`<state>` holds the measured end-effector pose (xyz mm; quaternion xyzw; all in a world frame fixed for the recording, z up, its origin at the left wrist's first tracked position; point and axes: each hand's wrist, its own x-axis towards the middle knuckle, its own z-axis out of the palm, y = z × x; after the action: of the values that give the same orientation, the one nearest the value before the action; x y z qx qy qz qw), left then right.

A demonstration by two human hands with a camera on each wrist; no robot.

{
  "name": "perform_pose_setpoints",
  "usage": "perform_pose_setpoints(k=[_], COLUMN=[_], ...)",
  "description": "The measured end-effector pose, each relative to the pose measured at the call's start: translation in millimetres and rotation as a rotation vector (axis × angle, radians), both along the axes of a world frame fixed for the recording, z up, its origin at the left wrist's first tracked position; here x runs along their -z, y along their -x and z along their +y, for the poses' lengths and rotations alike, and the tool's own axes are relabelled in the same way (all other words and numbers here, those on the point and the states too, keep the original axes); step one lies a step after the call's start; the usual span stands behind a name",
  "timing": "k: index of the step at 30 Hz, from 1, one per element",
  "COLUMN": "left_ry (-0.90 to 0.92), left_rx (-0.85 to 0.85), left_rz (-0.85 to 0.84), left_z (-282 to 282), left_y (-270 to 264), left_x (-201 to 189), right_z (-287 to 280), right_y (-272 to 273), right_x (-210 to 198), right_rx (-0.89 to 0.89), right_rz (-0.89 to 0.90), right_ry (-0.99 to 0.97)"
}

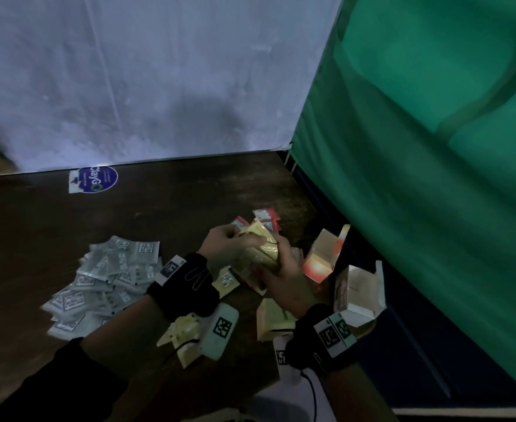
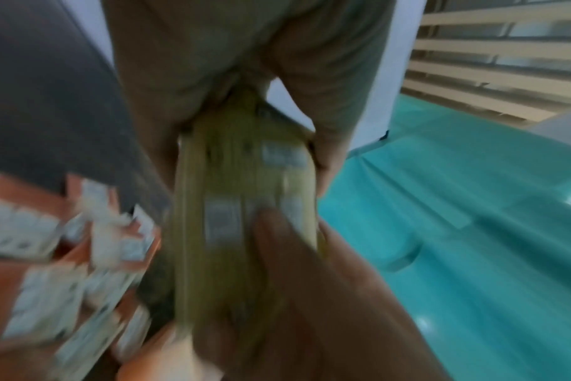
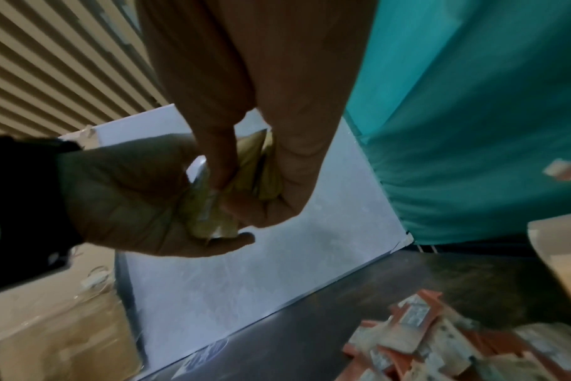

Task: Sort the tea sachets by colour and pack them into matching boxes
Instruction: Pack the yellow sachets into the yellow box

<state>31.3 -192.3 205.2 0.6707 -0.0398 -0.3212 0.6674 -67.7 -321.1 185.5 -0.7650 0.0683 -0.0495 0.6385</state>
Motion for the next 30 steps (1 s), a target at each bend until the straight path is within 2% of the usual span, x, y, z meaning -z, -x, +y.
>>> perform_pose_setpoints(k=[3, 7, 10, 13, 16, 24, 27, 30], left_ry=[0.03, 0.128, 0.256, 0.368, 0.373, 0.426, 0.406, 0.397], left_rx=[0.099, 0.197, 0.146, 0.018, -0.062, -0.069, -0.081, -0.074], left_rz=[0.018, 0.157, 0.155, 0.083, -0.009, -0.306, -0.313, -0.228], left_z=[-1, -11, -24, -34, -41, -62, -64, -63], left_y=[-5, 4, 16, 21, 23, 40, 37, 32], left_x=[-16, -33, -38, -38, -43, -41, -38, -40], right_z=[-18, -38, -44, -52, -61, -70, -69, -65], right_y=[5, 10, 10, 9, 8, 0, -3, -4], right_x=[-7, -13, -18, -19, -24, -27, -29, -30], right_rx=[-0.021, 0.039, 0.106, 0.173, 0.195, 0.257, 0.215, 0.183], right_rz=[-0.016, -0.02, -0.055, -0.049, -0.02, 0.013, 0.061, 0.126], right_ry=[-0.034, -0.15, -0.184, -0.229, -0.376, -0.641, -0.605, -0.555])
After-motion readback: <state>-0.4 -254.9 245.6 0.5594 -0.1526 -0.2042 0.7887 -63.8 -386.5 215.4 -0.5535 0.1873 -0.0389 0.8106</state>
